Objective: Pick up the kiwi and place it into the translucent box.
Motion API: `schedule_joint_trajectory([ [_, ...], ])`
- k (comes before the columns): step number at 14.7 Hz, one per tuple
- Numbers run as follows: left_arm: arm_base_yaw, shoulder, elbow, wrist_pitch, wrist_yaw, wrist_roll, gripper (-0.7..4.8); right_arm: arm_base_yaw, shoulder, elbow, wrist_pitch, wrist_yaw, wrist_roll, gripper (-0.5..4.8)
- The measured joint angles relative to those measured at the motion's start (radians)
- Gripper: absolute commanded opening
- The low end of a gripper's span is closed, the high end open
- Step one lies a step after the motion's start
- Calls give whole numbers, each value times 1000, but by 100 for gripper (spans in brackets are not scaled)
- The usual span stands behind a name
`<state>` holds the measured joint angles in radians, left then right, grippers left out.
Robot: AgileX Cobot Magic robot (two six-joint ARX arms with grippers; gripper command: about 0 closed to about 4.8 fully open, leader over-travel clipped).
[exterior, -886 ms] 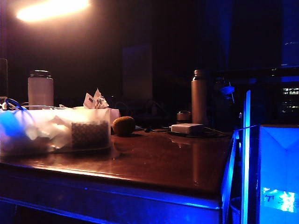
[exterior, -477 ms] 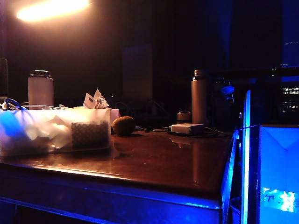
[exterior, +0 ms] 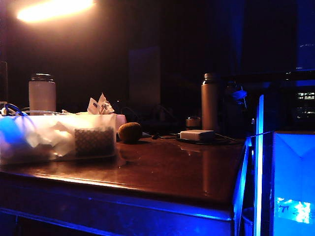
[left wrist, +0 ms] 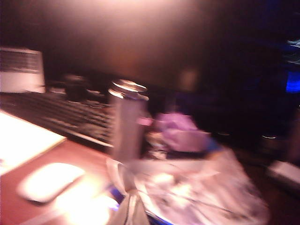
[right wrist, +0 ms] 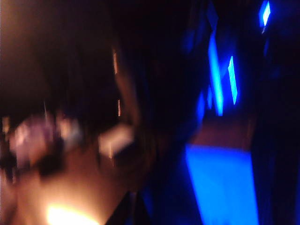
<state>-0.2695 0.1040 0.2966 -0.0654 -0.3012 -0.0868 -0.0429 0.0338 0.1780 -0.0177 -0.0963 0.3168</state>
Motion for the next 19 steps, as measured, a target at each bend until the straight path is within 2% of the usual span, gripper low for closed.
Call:
schedule_joint_trajectory([
  [3,0,375,274,8,12,139,-5,0,196,176,12,28,2,-1],
  [5,0,646,524,-18,118,243,-5,0,424,327,29,-1,-11,-1],
  [7,-1,841,760,-162,211,281,-5,0,662,493,90,-120,-87,-1],
  [9,0,991,950,-357,275,280,-5,0,923,718,103,-230,-107,-1],
  [10,0,1038,1015,-445,319,248,-5,2,1027,811,92,-259,-110,-1],
  [11,1,1064,1054,-499,383,181,-5,45,1194,957,80,-274,-157,-1],
  [13,0,1075,1053,-504,492,136,-5,119,1370,1114,64,-317,-238,-1],
  [16,0,1083,1053,-510,518,134,-5,253,1592,1302,79,-333,-331,-1],
  [19,0,1083,1053,-515,518,134,-5,322,1790,1448,80,-323,-401,-1],
])
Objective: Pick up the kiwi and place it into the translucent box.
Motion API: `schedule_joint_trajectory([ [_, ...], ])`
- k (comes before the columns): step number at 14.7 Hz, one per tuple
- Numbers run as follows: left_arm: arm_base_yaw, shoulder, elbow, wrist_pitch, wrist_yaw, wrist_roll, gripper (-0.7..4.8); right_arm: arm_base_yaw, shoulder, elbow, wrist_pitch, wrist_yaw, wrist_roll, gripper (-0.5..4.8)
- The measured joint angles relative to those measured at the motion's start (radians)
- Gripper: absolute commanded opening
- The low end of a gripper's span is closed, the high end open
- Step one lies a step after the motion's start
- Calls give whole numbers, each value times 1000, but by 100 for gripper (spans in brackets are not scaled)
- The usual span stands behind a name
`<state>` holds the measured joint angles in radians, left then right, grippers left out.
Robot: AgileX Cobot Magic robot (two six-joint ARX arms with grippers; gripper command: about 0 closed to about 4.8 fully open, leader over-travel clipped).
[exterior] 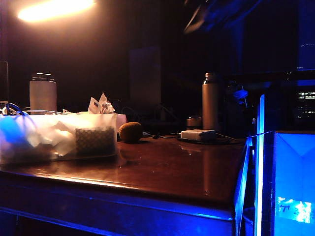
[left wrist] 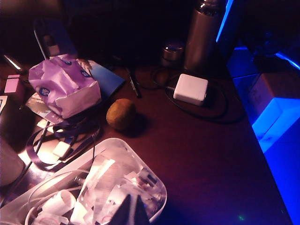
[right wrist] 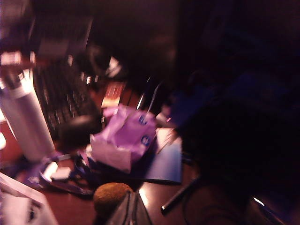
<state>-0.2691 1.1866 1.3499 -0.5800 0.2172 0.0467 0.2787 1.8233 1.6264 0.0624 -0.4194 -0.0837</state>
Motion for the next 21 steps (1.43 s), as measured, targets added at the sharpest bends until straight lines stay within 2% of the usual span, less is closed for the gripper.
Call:
schedule_joint_trajectory([
  [5,0,0,0,-7,0,-26,-5,66,336,276,10,84,-91,-1],
  [12,0,0,0,-43,0,-27,-5,147,688,583,31,175,-105,-1],
  [21,0,0,0,-72,1,-30,-5,183,805,636,49,237,-101,-1],
])
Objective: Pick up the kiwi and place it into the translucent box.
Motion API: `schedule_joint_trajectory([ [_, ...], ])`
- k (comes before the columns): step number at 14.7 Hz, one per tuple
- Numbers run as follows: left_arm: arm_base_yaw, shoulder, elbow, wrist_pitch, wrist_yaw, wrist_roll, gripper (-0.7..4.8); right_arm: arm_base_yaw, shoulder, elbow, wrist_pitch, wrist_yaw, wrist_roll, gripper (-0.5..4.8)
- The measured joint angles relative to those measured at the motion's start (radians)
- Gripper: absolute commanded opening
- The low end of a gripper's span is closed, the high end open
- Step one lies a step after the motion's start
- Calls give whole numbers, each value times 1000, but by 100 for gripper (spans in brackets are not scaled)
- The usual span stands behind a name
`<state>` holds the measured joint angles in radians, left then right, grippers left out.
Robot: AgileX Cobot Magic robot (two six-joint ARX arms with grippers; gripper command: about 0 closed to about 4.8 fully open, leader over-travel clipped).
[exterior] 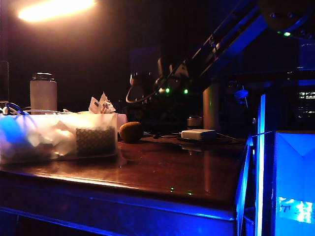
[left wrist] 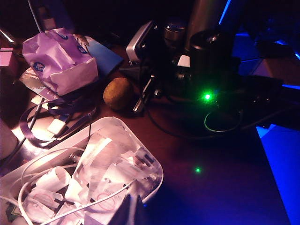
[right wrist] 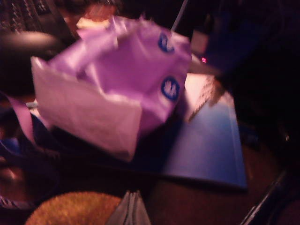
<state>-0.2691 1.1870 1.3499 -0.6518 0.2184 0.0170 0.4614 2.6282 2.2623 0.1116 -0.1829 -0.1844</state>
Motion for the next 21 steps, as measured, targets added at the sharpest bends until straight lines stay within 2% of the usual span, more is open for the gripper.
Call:
schedule_joint_trajectory([
  [7,0,0,0,-3,2,0,-5,0,18,5,-25,8,-12,-1],
  [17,0,0,0,-3,2,0,-5,1,-79,14,-316,15,-104,-1],
  [21,0,0,0,-3,2,0,-5,1,-173,14,-311,87,-158,-1],
])
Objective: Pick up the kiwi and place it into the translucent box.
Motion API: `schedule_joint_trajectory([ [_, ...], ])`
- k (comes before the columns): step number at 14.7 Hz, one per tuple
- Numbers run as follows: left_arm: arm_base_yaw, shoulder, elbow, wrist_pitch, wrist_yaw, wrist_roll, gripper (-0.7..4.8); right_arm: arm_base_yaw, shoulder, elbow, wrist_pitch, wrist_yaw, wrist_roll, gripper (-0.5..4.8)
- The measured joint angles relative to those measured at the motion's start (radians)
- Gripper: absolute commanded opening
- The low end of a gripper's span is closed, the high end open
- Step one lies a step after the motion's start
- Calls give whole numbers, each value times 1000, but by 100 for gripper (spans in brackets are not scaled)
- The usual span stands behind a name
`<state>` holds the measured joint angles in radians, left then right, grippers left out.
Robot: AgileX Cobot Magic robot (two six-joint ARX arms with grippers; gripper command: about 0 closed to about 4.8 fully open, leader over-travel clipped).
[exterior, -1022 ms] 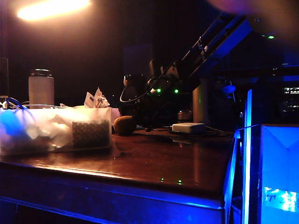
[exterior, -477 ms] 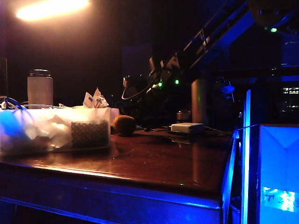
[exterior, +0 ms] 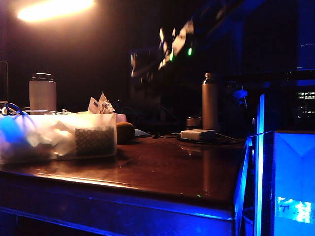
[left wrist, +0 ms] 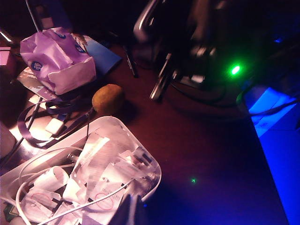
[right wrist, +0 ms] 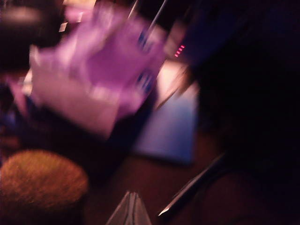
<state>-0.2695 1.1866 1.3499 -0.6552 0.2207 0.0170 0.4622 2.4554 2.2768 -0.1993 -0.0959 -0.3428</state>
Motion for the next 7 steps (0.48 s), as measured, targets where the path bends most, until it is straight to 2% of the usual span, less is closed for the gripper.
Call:
schedule_joint_trajectory([
  [3,0,0,0,0,0,0,-5,0,-7,10,37,-75,-97,-1],
  [5,0,0,0,0,0,0,-5,1,26,10,111,-124,-95,-1],
  [7,0,0,0,0,0,-6,-5,1,61,10,114,-166,-79,-1],
])
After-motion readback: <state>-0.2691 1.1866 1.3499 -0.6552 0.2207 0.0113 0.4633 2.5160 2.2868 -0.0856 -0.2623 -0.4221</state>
